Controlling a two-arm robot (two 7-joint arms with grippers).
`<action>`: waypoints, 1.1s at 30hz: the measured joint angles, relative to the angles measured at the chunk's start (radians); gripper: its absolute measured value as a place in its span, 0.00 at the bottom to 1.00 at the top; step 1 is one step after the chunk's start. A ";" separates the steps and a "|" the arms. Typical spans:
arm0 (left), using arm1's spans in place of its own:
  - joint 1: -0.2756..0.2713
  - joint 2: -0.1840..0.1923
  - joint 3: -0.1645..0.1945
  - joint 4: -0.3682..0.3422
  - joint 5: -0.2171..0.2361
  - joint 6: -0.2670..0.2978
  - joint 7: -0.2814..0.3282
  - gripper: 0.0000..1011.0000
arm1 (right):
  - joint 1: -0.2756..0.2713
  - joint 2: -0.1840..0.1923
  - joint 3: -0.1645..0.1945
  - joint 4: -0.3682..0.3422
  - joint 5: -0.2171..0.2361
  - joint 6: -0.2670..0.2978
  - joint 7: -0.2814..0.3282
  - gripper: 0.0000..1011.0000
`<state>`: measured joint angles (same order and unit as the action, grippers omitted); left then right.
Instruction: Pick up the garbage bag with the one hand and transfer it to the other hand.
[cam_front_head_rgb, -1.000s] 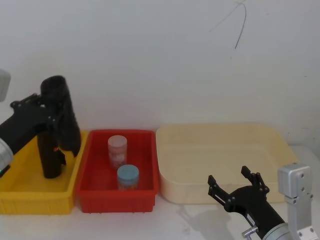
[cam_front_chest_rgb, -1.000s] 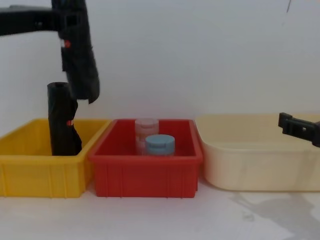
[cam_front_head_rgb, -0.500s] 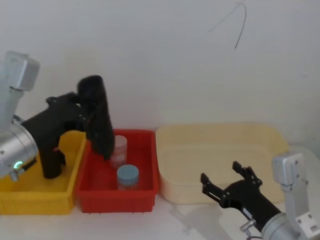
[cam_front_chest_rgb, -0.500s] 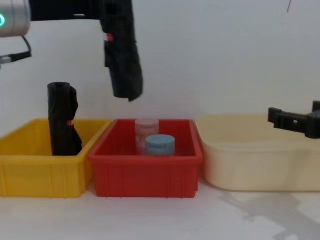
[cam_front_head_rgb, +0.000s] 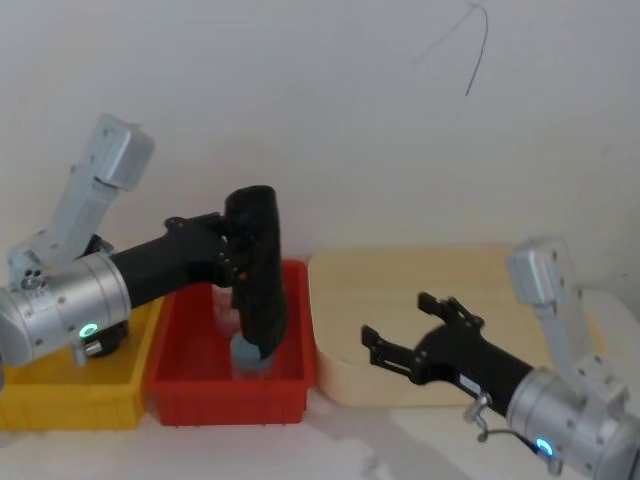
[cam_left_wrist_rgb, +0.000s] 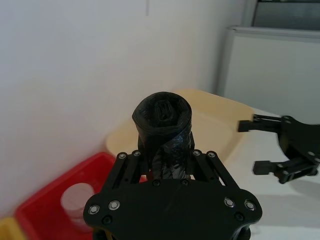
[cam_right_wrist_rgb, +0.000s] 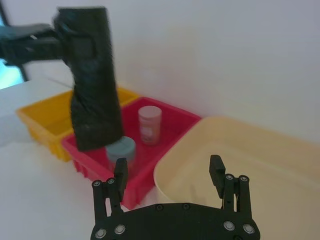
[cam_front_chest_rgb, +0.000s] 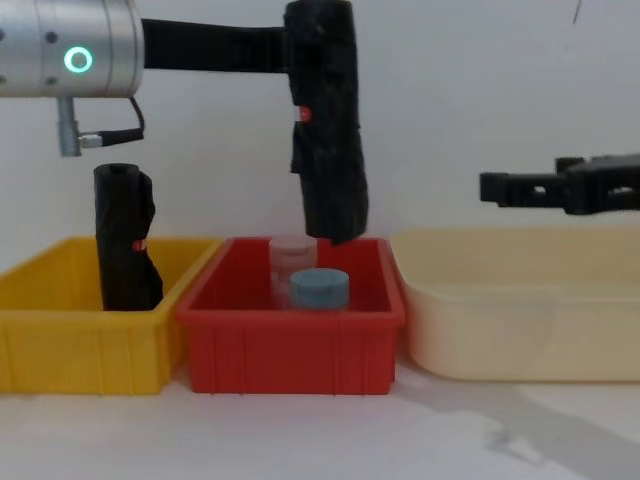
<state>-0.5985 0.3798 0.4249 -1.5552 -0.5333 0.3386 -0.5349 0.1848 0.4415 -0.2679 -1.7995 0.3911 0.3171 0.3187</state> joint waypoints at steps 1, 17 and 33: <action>-0.008 -0.002 0.008 0.008 -0.004 0.004 -0.013 0.36 | 0.011 0.002 -0.003 0.002 0.003 0.007 0.007 0.99; -0.056 -0.017 0.064 0.056 -0.028 0.022 -0.086 0.36 | 0.179 -0.006 -0.068 0.081 0.070 0.149 0.124 0.99; -0.067 -0.020 0.077 0.067 -0.034 0.027 -0.104 0.36 | 0.223 -0.029 -0.090 0.115 0.148 0.224 0.176 0.99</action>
<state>-0.6660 0.3599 0.5021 -1.4877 -0.5674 0.3653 -0.6391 0.4077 0.4122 -0.3575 -1.6850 0.5390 0.5414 0.4945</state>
